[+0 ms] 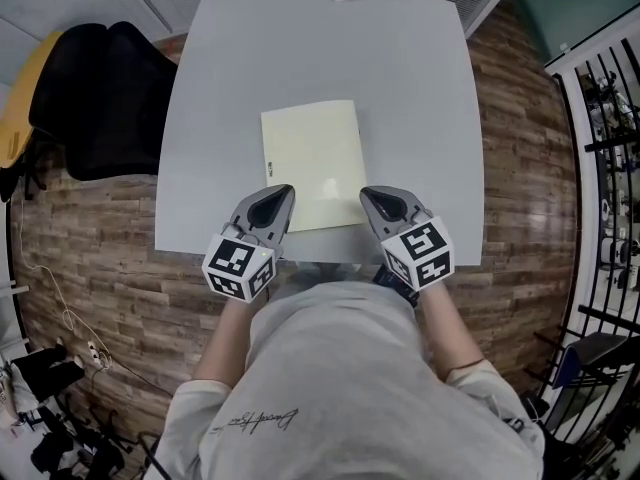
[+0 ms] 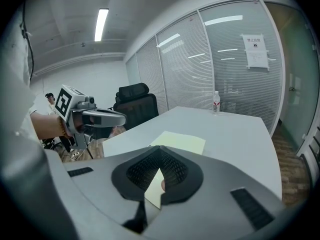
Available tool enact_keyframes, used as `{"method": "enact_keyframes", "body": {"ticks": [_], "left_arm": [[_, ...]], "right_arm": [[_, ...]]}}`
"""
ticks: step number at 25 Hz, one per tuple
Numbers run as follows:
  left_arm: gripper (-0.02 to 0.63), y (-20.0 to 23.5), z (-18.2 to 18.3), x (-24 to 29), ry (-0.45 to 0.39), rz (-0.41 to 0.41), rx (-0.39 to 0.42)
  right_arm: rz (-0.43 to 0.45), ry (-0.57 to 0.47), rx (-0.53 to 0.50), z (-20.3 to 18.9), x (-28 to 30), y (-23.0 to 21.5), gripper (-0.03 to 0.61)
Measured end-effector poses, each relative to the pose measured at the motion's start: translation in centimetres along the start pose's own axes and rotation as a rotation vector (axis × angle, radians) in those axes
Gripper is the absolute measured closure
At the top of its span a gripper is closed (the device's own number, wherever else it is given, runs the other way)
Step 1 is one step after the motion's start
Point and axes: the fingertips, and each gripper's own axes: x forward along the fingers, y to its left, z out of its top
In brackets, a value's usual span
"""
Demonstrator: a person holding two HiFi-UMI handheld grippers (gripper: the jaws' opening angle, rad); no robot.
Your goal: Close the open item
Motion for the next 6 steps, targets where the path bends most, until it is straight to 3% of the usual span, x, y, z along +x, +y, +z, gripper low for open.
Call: {"method": "enact_keyframes", "body": {"ticks": [6], "left_arm": [[0.606,-0.26,-0.17,-0.45,0.001,-0.006,-0.001]], "right_arm": [[0.006,0.002,0.000,0.12,0.21,0.69,0.565]]}}
